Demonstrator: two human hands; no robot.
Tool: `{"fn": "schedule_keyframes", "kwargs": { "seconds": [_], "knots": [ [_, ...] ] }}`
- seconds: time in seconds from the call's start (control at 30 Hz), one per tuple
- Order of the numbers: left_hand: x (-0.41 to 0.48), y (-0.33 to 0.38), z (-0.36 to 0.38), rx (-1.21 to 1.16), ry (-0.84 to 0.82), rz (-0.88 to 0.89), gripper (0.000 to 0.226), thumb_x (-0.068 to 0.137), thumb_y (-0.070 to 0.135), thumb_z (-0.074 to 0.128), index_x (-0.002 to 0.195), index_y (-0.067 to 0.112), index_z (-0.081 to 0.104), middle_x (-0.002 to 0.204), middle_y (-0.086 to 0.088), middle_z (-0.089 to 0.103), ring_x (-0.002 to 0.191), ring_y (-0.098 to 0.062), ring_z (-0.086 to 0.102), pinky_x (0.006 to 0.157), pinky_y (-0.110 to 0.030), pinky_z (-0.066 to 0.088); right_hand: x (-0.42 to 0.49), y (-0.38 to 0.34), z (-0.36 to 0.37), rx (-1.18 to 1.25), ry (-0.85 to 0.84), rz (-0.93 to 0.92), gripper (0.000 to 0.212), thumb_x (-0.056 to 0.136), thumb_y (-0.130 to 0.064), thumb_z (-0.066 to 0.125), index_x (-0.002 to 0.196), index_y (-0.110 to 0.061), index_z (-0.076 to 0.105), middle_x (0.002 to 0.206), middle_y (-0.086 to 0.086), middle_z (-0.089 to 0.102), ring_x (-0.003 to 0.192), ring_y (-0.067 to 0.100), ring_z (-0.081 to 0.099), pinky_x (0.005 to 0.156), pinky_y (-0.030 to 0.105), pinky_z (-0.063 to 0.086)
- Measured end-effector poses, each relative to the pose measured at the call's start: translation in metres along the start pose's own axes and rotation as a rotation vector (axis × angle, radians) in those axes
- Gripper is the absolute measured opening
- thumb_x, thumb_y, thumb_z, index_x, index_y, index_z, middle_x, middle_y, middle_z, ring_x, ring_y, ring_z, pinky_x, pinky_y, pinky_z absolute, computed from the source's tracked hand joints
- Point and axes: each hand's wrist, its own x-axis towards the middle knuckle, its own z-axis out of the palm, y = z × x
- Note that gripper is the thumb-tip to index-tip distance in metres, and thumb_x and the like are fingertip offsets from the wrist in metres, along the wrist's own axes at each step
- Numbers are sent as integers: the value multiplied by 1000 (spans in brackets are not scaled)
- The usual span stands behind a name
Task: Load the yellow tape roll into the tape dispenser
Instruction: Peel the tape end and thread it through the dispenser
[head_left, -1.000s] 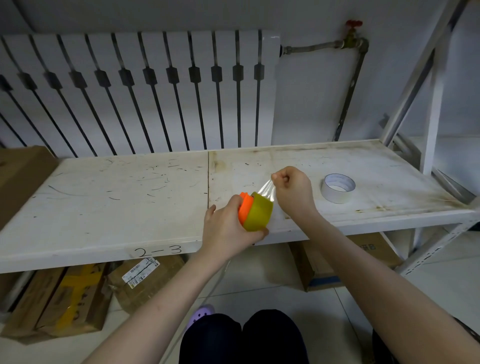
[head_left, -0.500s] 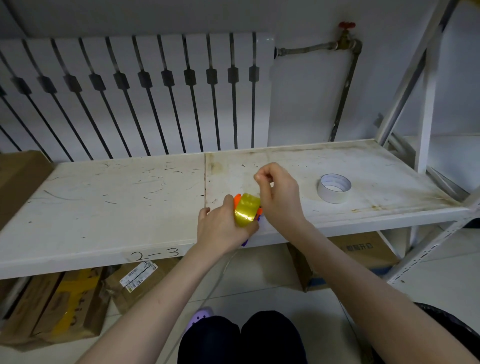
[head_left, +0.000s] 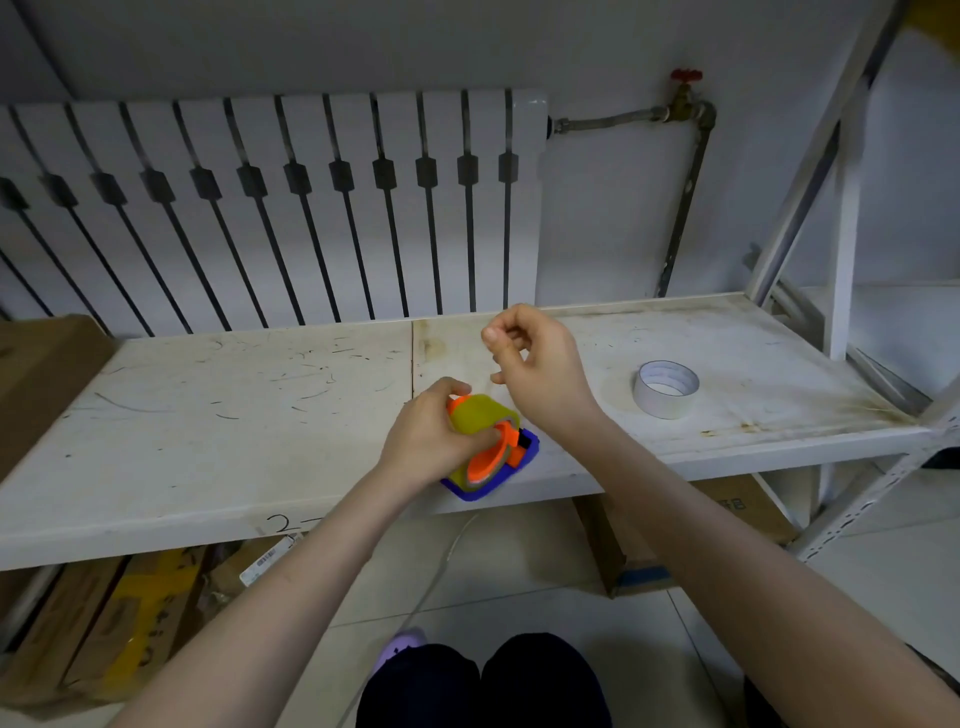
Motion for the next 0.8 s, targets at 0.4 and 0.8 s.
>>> {"fn": "schedule_keyframes", "kwargs": {
  "seconds": [0.4,0.8],
  "knots": [
    [11,14,-4,150,26,-22,43,60,58,62,89,26,63,85,3,68,87,-24,63,71,-39,54,-9,-19,7,53,110,-99,11,90,-11,53,82,-18,56,74,-19,53,75,8,54,70,49,56],
    [6,-5,-18,-153,-25,-28,62,57,38,86,112,24,63,106,7,59,100,-16,56,79,-31,49,10,-3,-12,299,224,187,8,95,-17,52,90,-13,58,76,-2,56,72,9,58,58,19,57]
  ]
}}
